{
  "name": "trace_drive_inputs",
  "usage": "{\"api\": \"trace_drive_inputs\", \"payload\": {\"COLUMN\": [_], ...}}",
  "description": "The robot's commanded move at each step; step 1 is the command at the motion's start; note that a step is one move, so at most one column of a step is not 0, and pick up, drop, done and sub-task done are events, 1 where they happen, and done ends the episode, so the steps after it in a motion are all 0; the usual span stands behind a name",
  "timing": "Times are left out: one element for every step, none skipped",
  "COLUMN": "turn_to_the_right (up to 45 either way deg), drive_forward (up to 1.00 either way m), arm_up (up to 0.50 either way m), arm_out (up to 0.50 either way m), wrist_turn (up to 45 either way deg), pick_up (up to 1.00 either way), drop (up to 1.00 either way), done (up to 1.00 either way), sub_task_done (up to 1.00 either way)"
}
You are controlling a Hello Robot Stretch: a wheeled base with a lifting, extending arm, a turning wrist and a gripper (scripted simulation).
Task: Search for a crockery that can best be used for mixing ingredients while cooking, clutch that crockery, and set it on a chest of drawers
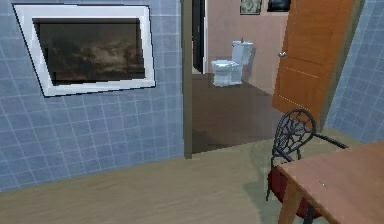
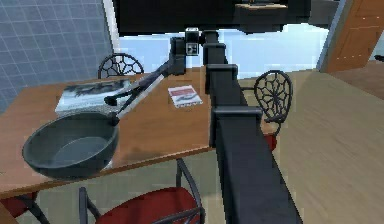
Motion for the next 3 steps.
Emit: {"api": "trace_drive_inputs", "payload": {"turn_to_the_right": [0.0, 0.0, -45.0], "drive_forward": [0.0, 0.0, 0.0], "arm_up": [0.0, 0.0, 0.0], "arm_out": [0.0, -0.44, 0.0], "wrist_turn": [-18.0, 0.0, 0.0], "pick_up": [0.0, 0.0, 0.0], "drop": [0.0, 0.0, 0.0], "done": [0.0, 0.0, 0.0], "sub_task_done": [0.0, 0.0, 0.0]}}
